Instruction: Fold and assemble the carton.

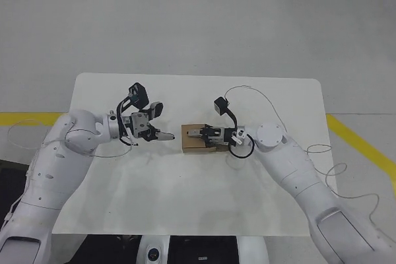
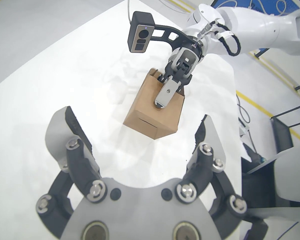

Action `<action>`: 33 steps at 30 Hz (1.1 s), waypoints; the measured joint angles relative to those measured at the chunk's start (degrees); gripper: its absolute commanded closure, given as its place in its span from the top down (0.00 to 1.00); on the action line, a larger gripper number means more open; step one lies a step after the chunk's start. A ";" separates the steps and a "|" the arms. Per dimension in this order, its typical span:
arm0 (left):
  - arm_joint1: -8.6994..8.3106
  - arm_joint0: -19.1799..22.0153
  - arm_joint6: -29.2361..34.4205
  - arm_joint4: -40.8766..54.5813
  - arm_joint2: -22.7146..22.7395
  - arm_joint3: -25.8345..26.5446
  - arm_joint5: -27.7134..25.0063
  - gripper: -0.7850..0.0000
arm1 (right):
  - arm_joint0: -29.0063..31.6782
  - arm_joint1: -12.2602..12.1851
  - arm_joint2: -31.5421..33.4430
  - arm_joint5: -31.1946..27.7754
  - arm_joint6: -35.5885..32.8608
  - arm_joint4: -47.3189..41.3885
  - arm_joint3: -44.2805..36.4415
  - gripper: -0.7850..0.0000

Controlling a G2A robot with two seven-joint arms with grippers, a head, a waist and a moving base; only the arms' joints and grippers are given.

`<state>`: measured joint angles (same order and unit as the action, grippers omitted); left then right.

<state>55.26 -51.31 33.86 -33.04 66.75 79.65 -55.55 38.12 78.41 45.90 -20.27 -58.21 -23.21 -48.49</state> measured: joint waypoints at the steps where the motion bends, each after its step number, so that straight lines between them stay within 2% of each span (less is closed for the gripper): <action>1: 0.08 -0.41 -2.55 -3.22 0.06 0.28 -1.09 1.00 | -0.05 0.05 0.10 -0.24 -0.07 -0.07 0.25 1.00; 8: 0.19 -2.25 -17.70 -23.38 -2.04 2.77 -2.45 1.00 | 0.19 -0.95 2.46 -1.88 -2.64 1.28 -1.92 1.00; 14: 0.02 -2.41 -31.22 -38.23 -4.75 1.67 -2.45 1.00 | 1.97 -2.98 6.35 0.19 -5.85 3.18 -7.79 1.00; 19: 0.59 -1.92 -39.51 -46.27 -7.29 -0.46 -0.86 1.00 | 4.13 -4.69 9.39 3.57 -7.94 5.92 -14.22 1.00; 25: 1.42 -0.69 -44.22 -49.59 -9.91 -2.44 1.17 1.00 | 6.73 -6.62 13.73 6.38 -7.42 10.03 -20.11 1.00; 26: 1.61 -0.39 -44.61 -49.86 -10.43 -2.77 1.53 1.00 | 7.41 -7.03 14.85 6.71 -7.58 10.43 -21.25 0.93; 27: 1.75 -0.16 -44.85 -50.04 -10.80 -2.99 1.77 1.00 | 7.90 -7.35 15.71 6.87 -7.77 10.74 -22.10 0.62; 28: 1.89 0.06 -45.05 -50.18 -11.14 -3.22 2.01 1.00 | 8.42 -7.68 16.62 7.00 -7.97 11.03 -22.96 0.38; 29: 2.06 0.35 -45.28 -50.32 -11.56 -3.54 2.27 1.00 | 9.14 -8.10 17.83 7.15 -8.28 11.38 -24.12 0.15; 30: 2.18 0.57 -45.42 -50.40 -11.83 -3.78 2.42 1.00 | 9.71 -8.41 18.69 7.25 -8.58 11.65 -25.01 0.00; 33: 2.53 1.27 -45.79 -50.43 -12.53 -4.50 2.63 1.00 | 11.60 -9.41 21.17 8.01 -9.99 13.16 -27.41 0.00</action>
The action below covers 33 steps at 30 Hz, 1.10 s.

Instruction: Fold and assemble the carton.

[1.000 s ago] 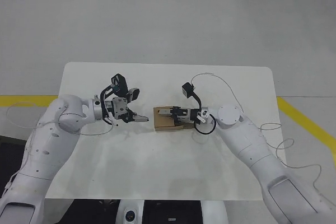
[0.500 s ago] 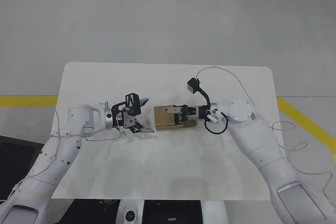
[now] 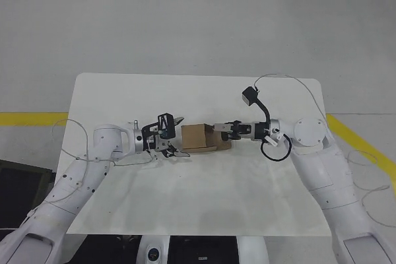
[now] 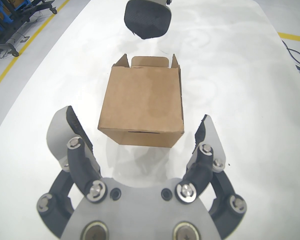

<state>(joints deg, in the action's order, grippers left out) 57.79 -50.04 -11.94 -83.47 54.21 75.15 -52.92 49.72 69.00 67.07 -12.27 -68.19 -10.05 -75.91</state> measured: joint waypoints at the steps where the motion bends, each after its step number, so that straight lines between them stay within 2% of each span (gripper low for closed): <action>1: 0.09 0.17 -0.07 0.03 -0.16 -0.21 0.02 1.00 | 0.51 -0.28 0.58 0.47 -0.57 0.59 -0.52 0.00; 8: 0.65 1.14 0.47 1.22 -0.95 -1.76 -0.40 1.00 | 3.69 -1.73 1.67 6.64 -5.48 4.19 -2.77 0.00; 11: 0.88 1.52 1.38 2.22 -1.06 -2.30 -0.37 1.00 | 4.12 -1.75 0.46 7.82 -4.48 5.33 -2.03 0.00; 19: 1.26 2.06 3.01 3.38 -1.31 -2.60 -0.68 1.00 | 2.90 -0.76 -3.68 5.56 2.55 5.76 2.44 0.00; 33: 1.51 2.24 3.85 4.05 -1.00 -2.69 -1.43 1.00 | -1.70 1.17 -9.59 2.70 7.48 4.40 7.76 0.00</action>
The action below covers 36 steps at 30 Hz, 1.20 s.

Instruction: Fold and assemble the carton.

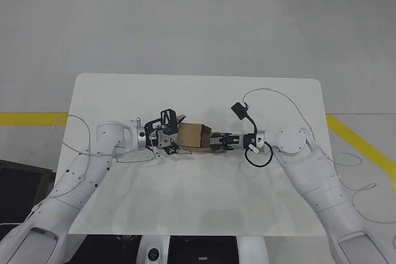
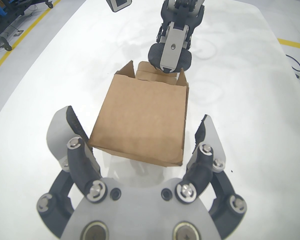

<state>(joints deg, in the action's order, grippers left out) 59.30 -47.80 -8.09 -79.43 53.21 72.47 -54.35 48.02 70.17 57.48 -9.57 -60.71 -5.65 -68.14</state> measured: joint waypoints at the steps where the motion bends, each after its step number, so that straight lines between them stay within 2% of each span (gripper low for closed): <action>1: 0.01 -0.01 0.05 0.04 0.01 0.01 -0.09 1.00 | -0.37 0.21 -0.54 -0.25 0.15 -0.26 0.46 0.00; 9: 0.05 -0.27 1.09 0.15 0.37 0.09 -0.01 1.00 | -4.04 1.79 -3.94 -3.00 1.03 -2.21 4.93 0.00; 16: -0.04 -0.68 1.71 0.58 1.07 0.23 0.11 1.00 | -4.03 0.78 -1.83 -3.97 -2.12 -0.69 2.93 0.00; 24: -0.13 -1.33 2.42 1.37 1.82 1.01 0.03 1.00 | -4.00 0.78 -1.82 -3.92 -2.08 -0.72 2.92 0.00; 31: -0.16 -1.66 3.04 1.85 2.44 1.32 0.71 1.00 | 0.20 -1.11 2.57 -0.98 -1.18 2.24 -3.18 0.00; 36: 0.03 -1.60 3.75 2.46 2.30 1.13 1.05 1.00 | 4.82 -2.81 6.10 4.16 -2.43 5.72 -9.70 0.00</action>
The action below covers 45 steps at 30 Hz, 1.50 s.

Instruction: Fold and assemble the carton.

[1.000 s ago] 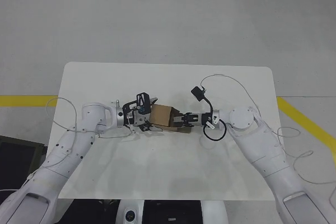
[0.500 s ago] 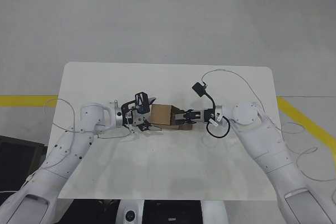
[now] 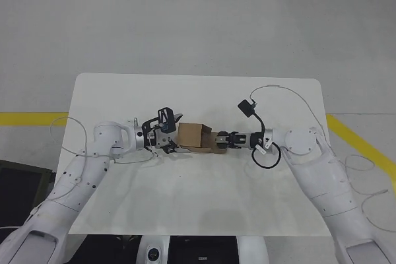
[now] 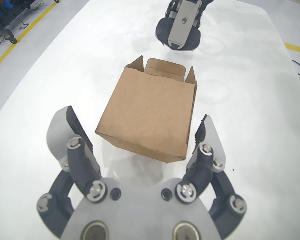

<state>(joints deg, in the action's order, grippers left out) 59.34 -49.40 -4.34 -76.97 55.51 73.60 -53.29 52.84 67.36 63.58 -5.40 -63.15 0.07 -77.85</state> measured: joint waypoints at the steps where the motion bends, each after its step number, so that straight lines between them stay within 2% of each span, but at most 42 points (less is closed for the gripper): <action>1: 0.05 0.03 0.10 0.09 -0.07 -0.03 0.06 1.00 | 0.67 -0.17 0.05 1.01 -0.56 0.50 -0.70 0.00; 8: 0.45 0.52 0.69 0.73 -0.67 -0.27 0.30 1.00 | 1.93 0.22 -2.66 4.13 0.40 -0.63 0.16 0.00; 13: 0.68 0.89 0.89 0.75 -1.07 -0.32 0.04 1.00 | 1.38 0.75 -4.38 3.77 2.90 -1.22 1.37 0.00; 21: 0.91 1.02 1.18 0.87 -1.29 -0.71 -0.07 1.00 | -1.97 2.51 -8.80 0.06 6.10 -3.63 5.29 0.00; 33: 0.83 0.39 1.96 0.45 -0.75 -0.52 -0.29 1.00 | -9.37 6.20 -15.94 -6.51 8.10 -7.01 15.39 0.00; 45: 0.73 -0.18 2.67 0.09 -0.28 0.17 -0.71 1.00 | -12.93 8.39 -18.49 -13.14 7.69 -8.99 22.06 0.00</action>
<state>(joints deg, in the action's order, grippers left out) 60.06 -49.58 -1.67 -76.87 55.23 73.76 -54.00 39.91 75.74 45.09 -18.54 -55.46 -8.92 -55.79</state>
